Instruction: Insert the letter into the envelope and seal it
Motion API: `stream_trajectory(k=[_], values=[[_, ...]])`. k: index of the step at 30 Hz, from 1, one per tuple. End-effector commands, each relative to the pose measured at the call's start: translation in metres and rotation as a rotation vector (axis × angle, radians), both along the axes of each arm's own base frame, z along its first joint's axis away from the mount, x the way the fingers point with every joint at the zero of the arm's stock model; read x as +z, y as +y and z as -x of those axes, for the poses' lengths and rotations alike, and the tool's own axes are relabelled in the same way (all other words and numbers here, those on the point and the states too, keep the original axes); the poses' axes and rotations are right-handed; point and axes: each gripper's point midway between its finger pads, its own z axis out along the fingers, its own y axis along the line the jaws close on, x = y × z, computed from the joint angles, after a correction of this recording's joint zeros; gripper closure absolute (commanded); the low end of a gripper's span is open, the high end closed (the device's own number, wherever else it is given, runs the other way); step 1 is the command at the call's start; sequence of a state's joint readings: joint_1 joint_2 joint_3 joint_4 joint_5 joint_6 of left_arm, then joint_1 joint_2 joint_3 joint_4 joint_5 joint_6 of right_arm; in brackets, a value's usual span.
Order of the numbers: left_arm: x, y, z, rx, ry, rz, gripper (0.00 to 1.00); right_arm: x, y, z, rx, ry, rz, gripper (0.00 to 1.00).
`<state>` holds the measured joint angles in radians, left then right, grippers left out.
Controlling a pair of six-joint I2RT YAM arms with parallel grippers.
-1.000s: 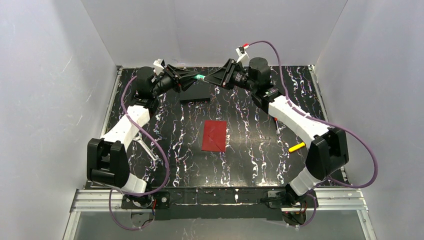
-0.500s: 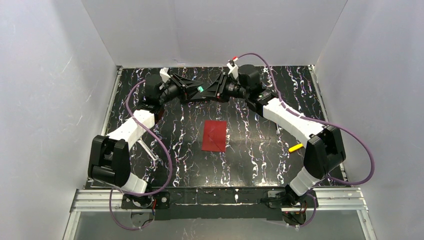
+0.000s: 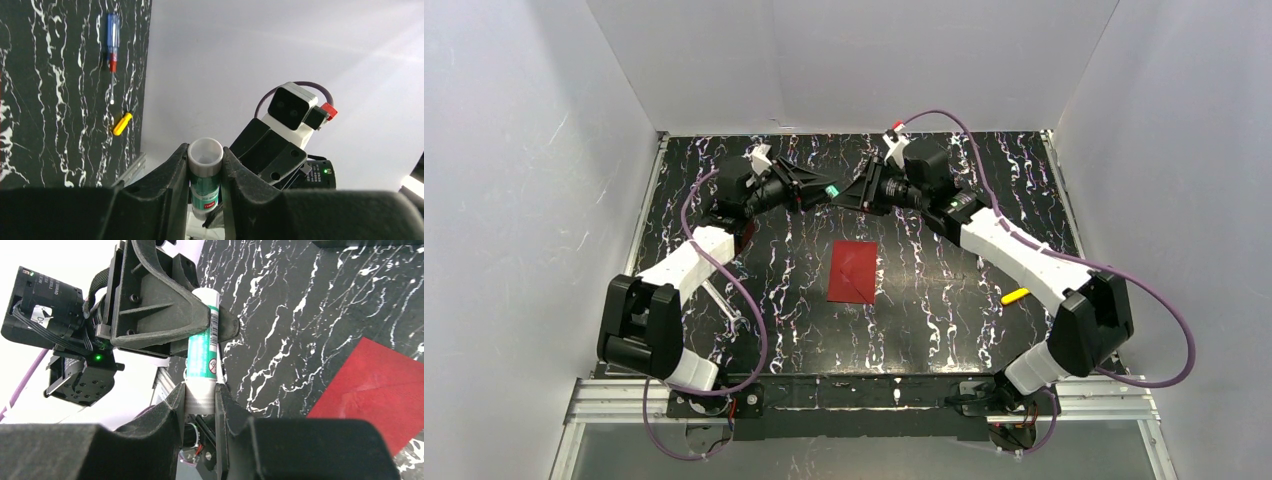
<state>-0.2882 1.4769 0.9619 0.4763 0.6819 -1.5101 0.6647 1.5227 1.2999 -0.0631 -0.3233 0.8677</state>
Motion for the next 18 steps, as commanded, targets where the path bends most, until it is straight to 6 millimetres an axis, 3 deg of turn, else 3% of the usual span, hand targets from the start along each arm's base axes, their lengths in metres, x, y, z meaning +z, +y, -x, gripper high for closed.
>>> stream_trajectory(k=[1, 6, 13, 16, 18], values=[[0.009, -0.018, 0.064, -0.235, 0.051, 0.053, 1.0, 0.024, -0.036, -0.046, -0.239, -0.196, 0.025, 0.99], [-0.006, -0.015, 0.069, -0.215, 0.128, 0.061, 1.0, 0.02, -0.048, -0.054, -0.283, -0.199, 0.063, 0.99], [-0.026, -0.011, 0.069, -0.156, 0.263, 0.087, 1.0, 0.003, -0.042, -0.056, -0.248, -0.197, 0.081, 0.98], [-0.037, -0.007, 0.067, -0.093, 0.353, 0.113, 1.0, 0.001, -0.039, -0.057, -0.216, -0.235, 0.096, 0.68], [-0.043, -0.004, 0.064, -0.05, 0.391, 0.124, 1.0, -0.001, -0.032, -0.054, -0.167, -0.245, 0.091, 0.58]])
